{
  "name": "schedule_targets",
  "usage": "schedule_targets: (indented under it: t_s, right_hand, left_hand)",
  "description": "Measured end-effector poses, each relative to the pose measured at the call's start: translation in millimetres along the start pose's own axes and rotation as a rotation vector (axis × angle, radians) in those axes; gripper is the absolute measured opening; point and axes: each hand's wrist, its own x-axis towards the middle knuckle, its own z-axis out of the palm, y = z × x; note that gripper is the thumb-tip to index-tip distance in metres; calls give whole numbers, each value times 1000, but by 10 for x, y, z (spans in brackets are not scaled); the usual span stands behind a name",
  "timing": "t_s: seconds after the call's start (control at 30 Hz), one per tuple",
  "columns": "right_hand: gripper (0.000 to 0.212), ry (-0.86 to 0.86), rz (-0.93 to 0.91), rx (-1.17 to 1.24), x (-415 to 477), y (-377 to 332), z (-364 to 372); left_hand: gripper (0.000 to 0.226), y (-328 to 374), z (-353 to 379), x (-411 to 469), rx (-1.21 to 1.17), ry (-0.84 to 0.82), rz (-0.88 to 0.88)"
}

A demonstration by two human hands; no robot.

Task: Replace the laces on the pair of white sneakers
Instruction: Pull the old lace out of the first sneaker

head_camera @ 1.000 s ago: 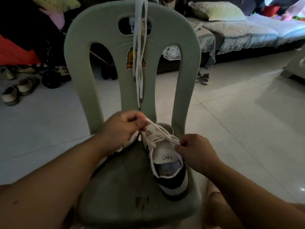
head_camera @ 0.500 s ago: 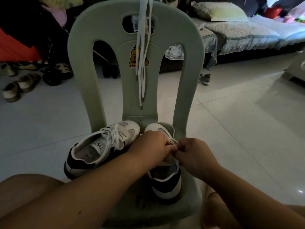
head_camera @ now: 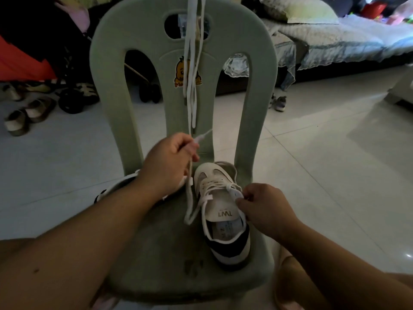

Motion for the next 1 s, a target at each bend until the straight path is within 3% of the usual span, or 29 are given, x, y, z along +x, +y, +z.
schedule_targets:
  t_s: [0.1,0.17,0.27,0.33,0.47,0.53,0.6,0.67,0.83,1.0]
  right_hand:
    - [16,0,38,7,-6,-22,-10]
    - [15,-36,89,20,19,-25,-37]
    - [16,-136,180,62,61,-49,-127]
    - [24,-145,166,27,72,-84,-158]
    - [26,48,-80,-167,60,-215,-126]
    - [25,95,-268,-219,106,-283,-82]
    - [30,25,-432,-325,195,-334,10]
    - [34,-33,-514,-419,276,-364,137]
    - [27,-44,-496,-529,342,-399,163]
    - [26,103,-422,-327,329,-332,50]
  left_hand:
    - [13,-109,-112,39,-1,82,-131]
    - [23,-159,-153,48,18,103,-164]
    - [51,-198,-158,23,216,42,-177]
    - [53,-216,-106,-23,388,-27,-141]
    - [16,-232,93,-169,577,-280,-26]
    - [32,-292,184,-226,707,-398,-31]
    - [41,-359,259,-268,747,-439,-35]
    - [35,-411,308,-285,726,-403,0]
    - [29,-444,319,-265,691,-366,-32]
    - [23,-403,272,-183,683,-247,49]
